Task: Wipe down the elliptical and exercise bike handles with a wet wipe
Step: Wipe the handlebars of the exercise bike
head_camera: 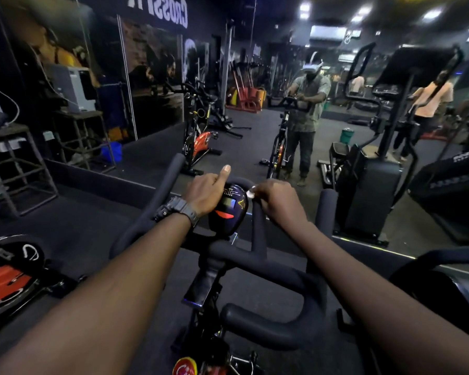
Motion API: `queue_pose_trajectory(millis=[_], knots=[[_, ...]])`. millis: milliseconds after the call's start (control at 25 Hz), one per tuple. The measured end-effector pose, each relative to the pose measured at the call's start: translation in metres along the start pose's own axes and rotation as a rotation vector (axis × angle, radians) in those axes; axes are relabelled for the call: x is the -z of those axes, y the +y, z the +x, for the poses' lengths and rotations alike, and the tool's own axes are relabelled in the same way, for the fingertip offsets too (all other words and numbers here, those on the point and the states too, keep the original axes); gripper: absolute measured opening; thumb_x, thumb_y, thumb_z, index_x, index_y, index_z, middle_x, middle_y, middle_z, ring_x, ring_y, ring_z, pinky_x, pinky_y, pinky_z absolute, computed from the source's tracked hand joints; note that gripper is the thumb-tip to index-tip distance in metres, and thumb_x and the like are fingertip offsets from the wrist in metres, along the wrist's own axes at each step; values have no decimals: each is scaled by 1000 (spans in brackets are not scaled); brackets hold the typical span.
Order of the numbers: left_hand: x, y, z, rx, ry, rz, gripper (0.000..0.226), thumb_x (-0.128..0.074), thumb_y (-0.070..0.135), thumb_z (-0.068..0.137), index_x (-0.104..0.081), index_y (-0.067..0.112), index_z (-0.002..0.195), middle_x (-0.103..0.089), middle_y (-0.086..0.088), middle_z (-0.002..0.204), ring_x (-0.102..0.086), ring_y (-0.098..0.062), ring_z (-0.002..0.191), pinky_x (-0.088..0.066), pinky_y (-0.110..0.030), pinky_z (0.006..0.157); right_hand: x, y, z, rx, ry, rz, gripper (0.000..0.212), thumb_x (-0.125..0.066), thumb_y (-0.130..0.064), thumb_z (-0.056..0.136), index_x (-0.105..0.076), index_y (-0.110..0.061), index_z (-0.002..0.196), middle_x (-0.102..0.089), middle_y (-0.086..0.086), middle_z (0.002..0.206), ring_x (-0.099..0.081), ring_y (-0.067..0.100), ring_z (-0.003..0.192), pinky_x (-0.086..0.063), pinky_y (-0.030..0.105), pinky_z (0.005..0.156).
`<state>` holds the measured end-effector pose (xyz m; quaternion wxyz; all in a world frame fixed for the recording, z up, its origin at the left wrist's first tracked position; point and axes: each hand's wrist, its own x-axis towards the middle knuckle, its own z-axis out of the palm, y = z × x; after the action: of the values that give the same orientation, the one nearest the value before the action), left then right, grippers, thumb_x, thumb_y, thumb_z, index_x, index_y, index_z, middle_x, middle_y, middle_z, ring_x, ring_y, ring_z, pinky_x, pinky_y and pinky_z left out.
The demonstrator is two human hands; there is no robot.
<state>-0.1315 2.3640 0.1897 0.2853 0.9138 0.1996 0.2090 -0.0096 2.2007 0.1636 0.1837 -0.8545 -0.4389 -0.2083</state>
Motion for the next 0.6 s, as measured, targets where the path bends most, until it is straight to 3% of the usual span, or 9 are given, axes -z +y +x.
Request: queue_pose_trajectory(millis=[240, 320, 440, 600], knots=[[2, -4, 7, 37, -4, 81, 65, -20, 52, 104, -67, 12, 123, -59, -25, 130, -53, -40, 122, -39, -40, 99, -10, -33, 79, -52, -108, 1, 16, -68, -25, 83, -77, -24, 97, -70, 11, 96, -65, 35, 92, -54, 38, 75], [-1, -10, 8, 12, -16, 90, 64, -20, 53, 104, -67, 15, 124, -60, -22, 131, -52, -39, 123, -39, -40, 102, -4, -16, 63, 26, -85, -7, 15, -69, -30, 85, -77, -21, 93, -71, 10, 92, -66, 34, 89, -53, 39, 72], [-4, -18, 12, -15, -17, 77, 64, -20, 54, 103, -69, 18, 121, -62, -20, 130, -52, -39, 123, -39, -41, 104, 9, 7, 36, 93, 8, 26, 11, -73, -23, 83, -78, -21, 94, -71, 8, 87, -66, 33, 84, -50, 37, 68], [-4, -15, 12, -10, -24, 80, 63, -20, 54, 103, -68, 19, 123, -61, -22, 130, -52, -40, 123, -40, -42, 104, -4, -16, 49, -8, 47, 59, 10, -69, -22, 85, -75, -17, 91, -73, 9, 86, -67, 34, 84, -48, 35, 66]])
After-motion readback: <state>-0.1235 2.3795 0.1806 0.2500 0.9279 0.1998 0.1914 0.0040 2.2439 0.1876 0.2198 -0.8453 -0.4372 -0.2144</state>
